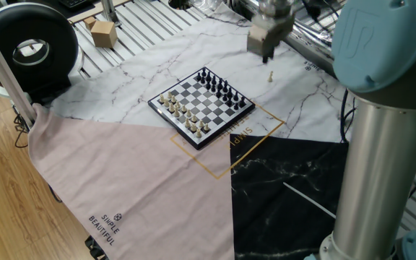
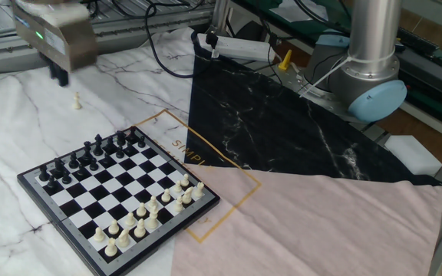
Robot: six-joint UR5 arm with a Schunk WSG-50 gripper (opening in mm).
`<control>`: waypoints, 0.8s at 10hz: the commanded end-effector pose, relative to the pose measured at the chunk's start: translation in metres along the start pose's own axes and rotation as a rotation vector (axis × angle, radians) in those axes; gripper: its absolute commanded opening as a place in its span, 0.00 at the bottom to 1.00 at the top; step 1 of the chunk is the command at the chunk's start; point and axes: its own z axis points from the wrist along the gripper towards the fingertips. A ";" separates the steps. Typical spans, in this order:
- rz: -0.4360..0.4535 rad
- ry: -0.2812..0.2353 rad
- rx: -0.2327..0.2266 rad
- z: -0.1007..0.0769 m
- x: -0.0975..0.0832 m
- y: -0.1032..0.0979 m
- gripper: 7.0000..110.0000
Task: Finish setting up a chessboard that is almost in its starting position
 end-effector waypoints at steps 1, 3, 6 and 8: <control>-0.064 -0.145 -0.052 -0.034 -0.051 0.011 0.15; -0.069 -0.158 -0.053 -0.035 -0.054 0.012 0.15; -0.028 -0.039 0.010 -0.031 -0.025 -0.005 0.15; -0.029 -0.040 0.001 -0.031 -0.025 -0.003 0.15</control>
